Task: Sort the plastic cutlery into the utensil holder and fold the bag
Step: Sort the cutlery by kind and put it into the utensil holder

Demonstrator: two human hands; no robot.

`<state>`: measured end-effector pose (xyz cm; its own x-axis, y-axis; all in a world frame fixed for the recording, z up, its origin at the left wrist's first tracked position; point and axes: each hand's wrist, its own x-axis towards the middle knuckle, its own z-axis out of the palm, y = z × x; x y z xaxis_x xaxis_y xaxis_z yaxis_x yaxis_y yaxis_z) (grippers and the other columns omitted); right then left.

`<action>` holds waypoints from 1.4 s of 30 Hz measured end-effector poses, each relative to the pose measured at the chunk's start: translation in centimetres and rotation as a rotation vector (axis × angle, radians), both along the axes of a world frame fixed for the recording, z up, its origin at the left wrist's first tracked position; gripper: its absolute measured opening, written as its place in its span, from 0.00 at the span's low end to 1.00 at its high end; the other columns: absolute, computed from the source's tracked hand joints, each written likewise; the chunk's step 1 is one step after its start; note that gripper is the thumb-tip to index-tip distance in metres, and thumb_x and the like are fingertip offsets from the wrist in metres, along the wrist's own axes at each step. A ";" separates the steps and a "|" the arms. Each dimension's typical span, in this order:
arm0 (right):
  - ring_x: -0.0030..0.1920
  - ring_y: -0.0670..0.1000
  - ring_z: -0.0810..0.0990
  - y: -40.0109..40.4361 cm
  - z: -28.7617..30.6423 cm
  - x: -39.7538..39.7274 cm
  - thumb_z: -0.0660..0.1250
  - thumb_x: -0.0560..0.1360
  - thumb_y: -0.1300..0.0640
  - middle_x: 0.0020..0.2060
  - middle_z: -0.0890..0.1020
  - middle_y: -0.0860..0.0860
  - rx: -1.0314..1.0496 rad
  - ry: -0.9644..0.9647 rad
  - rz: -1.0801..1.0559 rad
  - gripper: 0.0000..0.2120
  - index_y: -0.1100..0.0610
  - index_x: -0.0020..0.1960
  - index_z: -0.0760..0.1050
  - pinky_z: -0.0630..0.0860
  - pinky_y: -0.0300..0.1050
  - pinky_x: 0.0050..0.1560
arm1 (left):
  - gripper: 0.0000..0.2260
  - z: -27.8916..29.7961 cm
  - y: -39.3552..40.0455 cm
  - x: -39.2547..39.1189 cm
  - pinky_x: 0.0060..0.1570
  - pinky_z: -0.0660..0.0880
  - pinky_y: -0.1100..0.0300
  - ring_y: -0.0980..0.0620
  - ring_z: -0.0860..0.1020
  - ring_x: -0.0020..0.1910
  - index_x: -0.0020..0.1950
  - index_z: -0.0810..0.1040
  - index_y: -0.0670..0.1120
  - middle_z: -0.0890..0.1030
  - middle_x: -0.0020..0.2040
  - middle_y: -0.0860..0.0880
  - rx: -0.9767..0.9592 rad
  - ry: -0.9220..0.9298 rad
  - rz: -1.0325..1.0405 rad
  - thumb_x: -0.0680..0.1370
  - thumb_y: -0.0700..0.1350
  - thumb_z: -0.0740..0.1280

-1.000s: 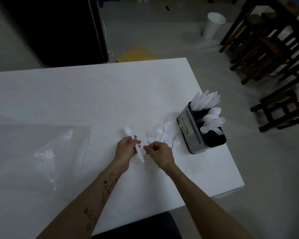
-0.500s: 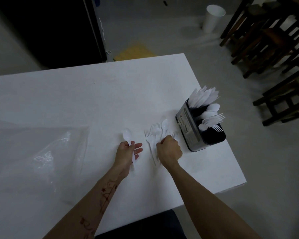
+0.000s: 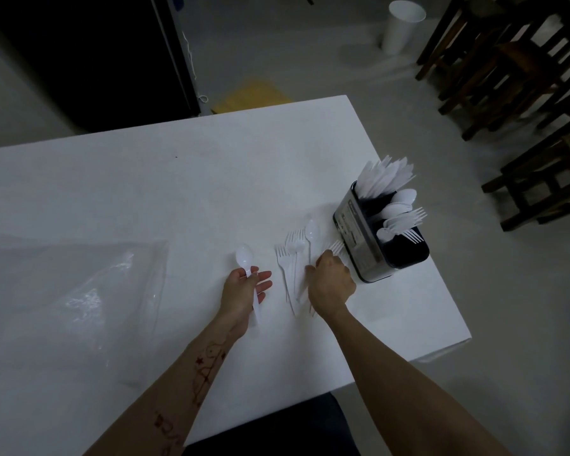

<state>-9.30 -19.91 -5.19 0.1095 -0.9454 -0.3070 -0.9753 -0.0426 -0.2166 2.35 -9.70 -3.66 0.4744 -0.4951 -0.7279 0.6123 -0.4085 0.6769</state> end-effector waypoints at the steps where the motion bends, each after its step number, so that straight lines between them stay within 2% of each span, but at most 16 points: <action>1: 0.52 0.55 0.80 -0.1 0.0 -0.1 0.66 0.78 0.51 0.53 0.81 0.54 0.014 -0.017 -0.010 0.12 0.58 0.57 0.74 0.74 0.46 0.44 | 0.06 0.0 0.1 0.0 0.51 0.75 0.58 0.49 0.81 0.49 0.57 0.73 0.43 0.83 0.53 0.46 0.004 0.003 0.001 0.81 0.39 0.60; 5: 0.51 0.54 0.80 -0.2 0.1 -0.2 0.68 0.75 0.51 0.52 0.80 0.52 0.076 -0.227 -0.160 0.10 0.55 0.54 0.77 0.73 0.45 0.45 | 0.06 0.0 0.2 0.1 0.50 0.75 0.59 0.49 0.81 0.49 0.57 0.73 0.43 0.83 0.53 0.45 0.018 0.007 0.001 0.81 0.40 0.60; 8: 0.49 0.51 0.80 0.5 0.7 -0.5 0.67 0.76 0.50 0.49 0.80 0.49 0.003 -0.430 -0.191 0.08 0.53 0.52 0.75 0.74 0.44 0.44 | 0.09 0.3 0.0 0.2 0.55 0.75 0.56 0.49 0.81 0.49 0.60 0.72 0.42 0.82 0.55 0.45 0.003 0.010 0.000 0.81 0.41 0.60; 10: 0.44 0.48 0.80 1.1 1.2 -1.0 0.68 0.77 0.48 0.45 0.82 0.47 0.025 -0.610 -0.121 0.09 0.53 0.51 0.74 0.77 0.44 0.43 | 0.11 0.5 -0.3 0.1 0.59 0.73 0.54 0.48 0.80 0.52 0.62 0.71 0.42 0.80 0.57 0.45 -0.043 0.036 0.001 0.81 0.43 0.62; 12: 0.42 0.44 0.81 2.0 1.7 -1.4 0.70 0.76 0.48 0.42 0.82 0.45 0.162 -0.702 0.061 0.10 0.53 0.51 0.76 0.78 0.39 0.44 | 0.14 0.8 -0.7 0.0 0.57 0.73 0.56 0.47 0.80 0.55 0.63 0.70 0.41 0.79 0.59 0.45 -0.107 0.084 -0.006 0.80 0.43 0.64; 14: 0.40 0.42 0.81 2.8 1.7 -1.7 0.72 0.75 0.48 0.40 0.83 0.44 0.254 -0.718 0.230 0.10 0.53 0.50 0.77 0.79 0.36 0.44 | 0.17 0.9 -1.1 -0.2 0.48 0.77 0.59 0.46 0.80 0.55 0.64 0.70 0.38 0.80 0.60 0.42 -0.146 0.117 -0.038 0.79 0.44 0.66; 16: 0.40 0.41 0.81 3.5 1.4 -1.9 0.72 0.75 0.47 0.41 0.83 0.43 0.280 -0.703 0.299 0.10 0.53 0.50 0.79 0.79 0.37 0.45 | 0.10 1.0 -1.5 -0.5 0.44 0.79 0.56 0.46 0.81 0.50 0.59 0.73 0.38 0.81 0.55 0.41 -0.143 0.106 -0.050 0.79 0.41 0.65; 18: 0.42 0.42 0.80 3.8 0.9 -2.2 0.70 0.75 0.42 0.45 0.82 0.42 0.181 -0.589 0.309 0.13 0.51 0.52 0.79 0.79 0.40 0.45 | 0.04 1.0 -1.7 -0.6 0.44 0.78 0.55 0.48 0.80 0.45 0.54 0.73 0.40 0.80 0.48 0.43 -0.089 0.070 -0.021 0.81 0.38 0.61; 21: 0.56 0.47 0.75 3.6 0.5 -3.5 0.67 0.76 0.42 0.55 0.77 0.47 -0.095 -0.379 0.050 0.17 0.49 0.61 0.73 0.76 0.44 0.44 | 0.05 0.3 -1.7 -0.5 0.43 0.75 0.59 0.50 0.76 0.39 0.55 0.70 0.41 0.76 0.43 0.45 -0.040 0.072 0.058 0.82 0.36 0.56; 23: 0.62 0.54 0.71 3.3 0.2 -4.1 0.68 0.76 0.45 0.61 0.73 0.53 -0.106 -0.278 -0.131 0.23 0.54 0.66 0.68 0.76 0.49 0.43 | 0.06 -0.3 -1.4 -0.5 0.44 0.75 0.60 0.51 0.74 0.38 0.56 0.69 0.40 0.74 0.42 0.46 -0.021 0.069 0.069 0.83 0.37 0.55; 25: 0.62 0.57 0.70 3.1 -0.4 -4.3 0.68 0.77 0.46 0.63 0.70 0.56 -0.054 -0.210 -0.142 0.25 0.56 0.68 0.65 0.77 0.53 0.45 | 0.08 -0.5 -1.1 -0.5 0.46 0.75 0.60 0.52 0.73 0.39 0.58 0.70 0.40 0.73 0.43 0.46 -0.015 0.072 0.074 0.83 0.39 0.53; 29: 0.62 0.58 0.71 3.2 -0.8 -3.5 0.65 0.80 0.53 0.66 0.69 0.57 -0.013 -0.298 0.015 0.19 0.57 0.68 0.68 0.78 0.54 0.52 | 0.10 -0.4 -0.5 -0.5 0.50 0.75 0.60 0.51 0.75 0.43 0.61 0.72 0.41 0.73 0.44 0.47 -0.062 0.058 0.026 0.83 0.39 0.54; 33: 0.64 0.56 0.69 3.4 -0.8 -2.6 0.62 0.81 0.53 0.68 0.68 0.54 0.020 -0.271 0.139 0.18 0.55 0.70 0.67 0.78 0.52 0.53 | 0.11 0.4 -0.6 -0.2 0.62 0.70 0.53 0.48 0.75 0.57 0.59 0.77 0.47 0.80 0.51 0.48 -0.071 -0.093 -0.100 0.83 0.40 0.56; 36: 0.65 0.55 0.69 3.3 -0.3 -2.9 0.64 0.80 0.52 0.68 0.68 0.53 -0.012 -0.320 0.133 0.20 0.54 0.70 0.67 0.77 0.50 0.55 | 0.12 1.9 -1.4 0.0 0.63 0.68 0.56 0.53 0.75 0.60 0.63 0.76 0.47 0.81 0.55 0.51 -0.136 -0.142 -0.074 0.82 0.42 0.58; 39: 0.62 0.54 0.74 1.9 0.8 -3.6 0.66 0.79 0.54 0.64 0.74 0.52 -0.188 -0.464 0.176 0.17 0.55 0.67 0.71 0.77 0.51 0.58 | 0.10 4.1 -3.6 -0.1 0.57 0.72 0.59 0.53 0.77 0.59 0.61 0.75 0.45 0.81 0.56 0.51 -0.316 -0.003 0.067 0.82 0.41 0.60; 42: 0.57 0.51 0.78 -0.7 3.5 -4.5 0.63 0.80 0.61 0.57 0.78 0.50 -0.351 -0.651 0.249 0.11 0.55 0.61 0.75 0.77 0.51 0.56 | 0.05 6.3 -7.5 -0.9 0.61 0.75 0.51 0.48 0.79 0.54 0.54 0.75 0.42 0.80 0.53 0.47 -0.467 0.222 0.242 0.81 0.38 0.61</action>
<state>-13.76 -20.59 -1.70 0.3867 -0.8993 0.2041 -0.6092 -0.4153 -0.6756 1.40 -17.18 2.59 0.4749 -0.6847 -0.5529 0.7996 0.0732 0.5961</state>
